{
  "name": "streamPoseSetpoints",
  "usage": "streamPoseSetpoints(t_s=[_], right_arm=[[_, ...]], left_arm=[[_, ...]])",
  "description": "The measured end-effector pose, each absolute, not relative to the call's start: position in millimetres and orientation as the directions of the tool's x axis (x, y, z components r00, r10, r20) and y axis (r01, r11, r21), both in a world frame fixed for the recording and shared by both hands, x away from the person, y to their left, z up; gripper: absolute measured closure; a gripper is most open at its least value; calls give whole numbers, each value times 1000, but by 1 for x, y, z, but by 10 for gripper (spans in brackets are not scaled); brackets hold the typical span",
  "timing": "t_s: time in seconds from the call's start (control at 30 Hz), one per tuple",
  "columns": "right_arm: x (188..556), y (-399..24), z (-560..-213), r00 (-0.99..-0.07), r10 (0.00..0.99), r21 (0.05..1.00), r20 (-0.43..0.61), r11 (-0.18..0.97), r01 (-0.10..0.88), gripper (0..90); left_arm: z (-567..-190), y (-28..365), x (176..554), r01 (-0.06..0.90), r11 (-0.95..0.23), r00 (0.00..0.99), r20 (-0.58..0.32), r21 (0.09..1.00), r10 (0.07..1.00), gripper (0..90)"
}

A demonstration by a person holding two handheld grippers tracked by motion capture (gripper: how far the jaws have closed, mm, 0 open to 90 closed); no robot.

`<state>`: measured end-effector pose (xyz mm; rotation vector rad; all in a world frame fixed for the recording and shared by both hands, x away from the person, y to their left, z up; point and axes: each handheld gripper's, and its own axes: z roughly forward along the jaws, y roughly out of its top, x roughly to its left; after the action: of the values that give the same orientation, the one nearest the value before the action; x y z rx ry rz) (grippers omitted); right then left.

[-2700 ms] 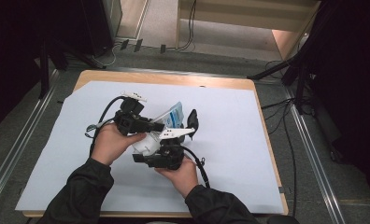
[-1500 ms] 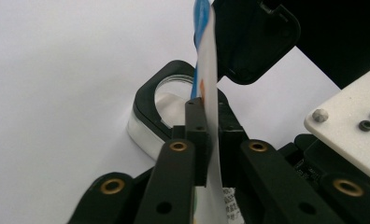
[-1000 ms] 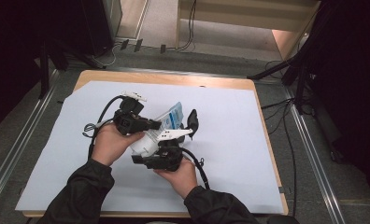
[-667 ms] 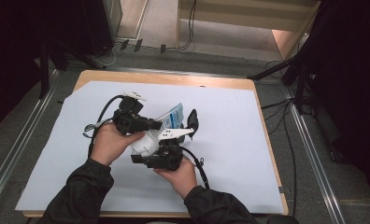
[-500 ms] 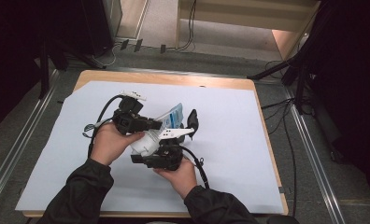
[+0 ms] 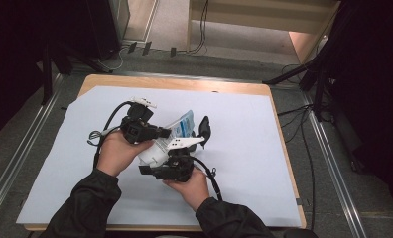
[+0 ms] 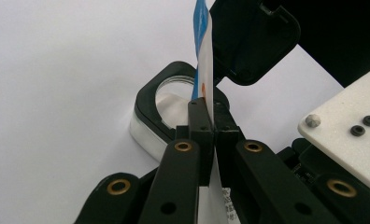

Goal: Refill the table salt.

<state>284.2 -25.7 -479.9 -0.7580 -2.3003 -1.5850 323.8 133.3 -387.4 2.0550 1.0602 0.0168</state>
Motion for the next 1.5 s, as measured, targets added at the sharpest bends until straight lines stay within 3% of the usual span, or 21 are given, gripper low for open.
streamPoseSetpoints(t_s=[0.2,0.4,0.7,1.5], right_arm=[[282,-22,-481,-847,300,798,439,303,521,553],[282,-23,-480,-847,313,800,430,303,519,610],[284,-25,-480,-832,289,791,473,276,546,620],[286,-26,-479,-828,274,789,489,266,553,639]], left_arm=[[-387,133,323,675,-320,642,-316,665,698,900],[-387,134,324,676,-309,641,-327,669,694,900],[-387,134,325,672,-303,649,-340,675,681,838],[-385,134,323,663,-305,657,-336,683,675,839]])
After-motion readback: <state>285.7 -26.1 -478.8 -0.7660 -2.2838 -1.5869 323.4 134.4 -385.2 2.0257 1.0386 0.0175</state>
